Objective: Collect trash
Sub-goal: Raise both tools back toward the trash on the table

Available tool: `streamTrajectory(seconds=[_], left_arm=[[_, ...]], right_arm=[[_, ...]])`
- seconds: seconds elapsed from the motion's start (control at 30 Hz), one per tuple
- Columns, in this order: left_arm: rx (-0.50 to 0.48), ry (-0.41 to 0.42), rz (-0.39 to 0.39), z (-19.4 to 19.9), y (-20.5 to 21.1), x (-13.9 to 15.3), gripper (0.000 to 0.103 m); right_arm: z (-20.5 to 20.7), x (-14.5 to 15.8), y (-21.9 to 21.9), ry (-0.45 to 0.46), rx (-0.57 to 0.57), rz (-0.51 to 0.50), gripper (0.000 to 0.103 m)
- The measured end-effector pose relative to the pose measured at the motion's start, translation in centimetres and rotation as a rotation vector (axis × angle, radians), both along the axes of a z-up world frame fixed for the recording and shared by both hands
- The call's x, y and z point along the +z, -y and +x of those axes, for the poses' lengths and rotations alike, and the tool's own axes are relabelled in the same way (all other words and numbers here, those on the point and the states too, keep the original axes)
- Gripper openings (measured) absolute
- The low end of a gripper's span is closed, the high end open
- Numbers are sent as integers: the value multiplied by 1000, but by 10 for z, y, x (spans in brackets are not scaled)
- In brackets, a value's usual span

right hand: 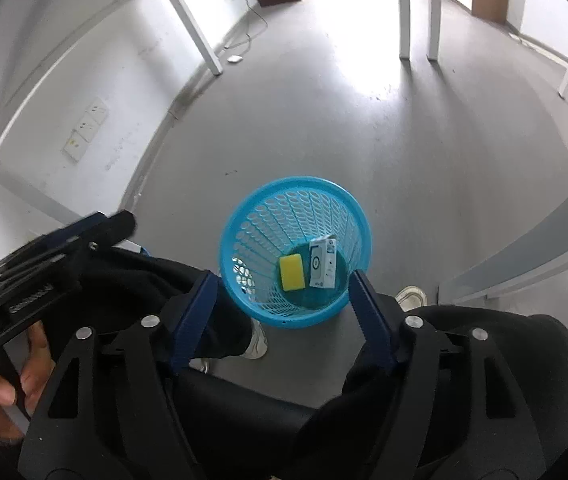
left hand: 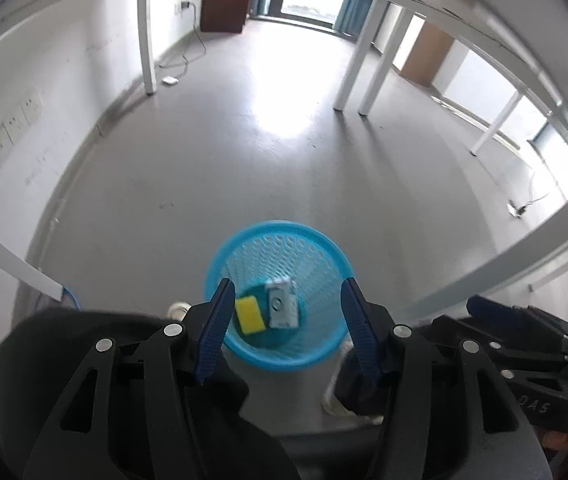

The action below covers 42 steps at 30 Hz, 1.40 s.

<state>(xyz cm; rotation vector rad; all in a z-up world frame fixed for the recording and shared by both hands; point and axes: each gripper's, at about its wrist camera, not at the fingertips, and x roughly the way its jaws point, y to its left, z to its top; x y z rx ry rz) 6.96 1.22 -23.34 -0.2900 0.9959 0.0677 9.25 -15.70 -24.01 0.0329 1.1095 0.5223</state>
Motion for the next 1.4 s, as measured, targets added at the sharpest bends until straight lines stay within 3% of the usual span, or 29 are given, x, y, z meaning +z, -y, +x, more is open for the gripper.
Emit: streamTrajectory(seconds=[0.2,0.3,0.5,0.67,0.83,1.03,1.27,1.4], left_arm=[[57,27,30,-26,-8,23,62],[64,63,20,-36,-9,37,62],[35,224,92,-60,-2,78,75],[10,337,100,-69,-4,103,76],[101,428,103,-76,-17,134,76],[158,545,166,-72,-29,183,80],[167,511,252,-32,-32,220,82],[102,472,318,-10,-33,222,84]], right_arm=[[-30,41,8,107,47,-76,75],[-42,63,20,145,47,-33,76],[-65,109,33,245,52,38,81],[-71,145,34,318,66,76,81],[-67,177,32,391,67,109,81],[-58,217,26,481,72,145,85],[-42,255,21,568,55,140,86],[-20,268,24,592,57,131,86]])
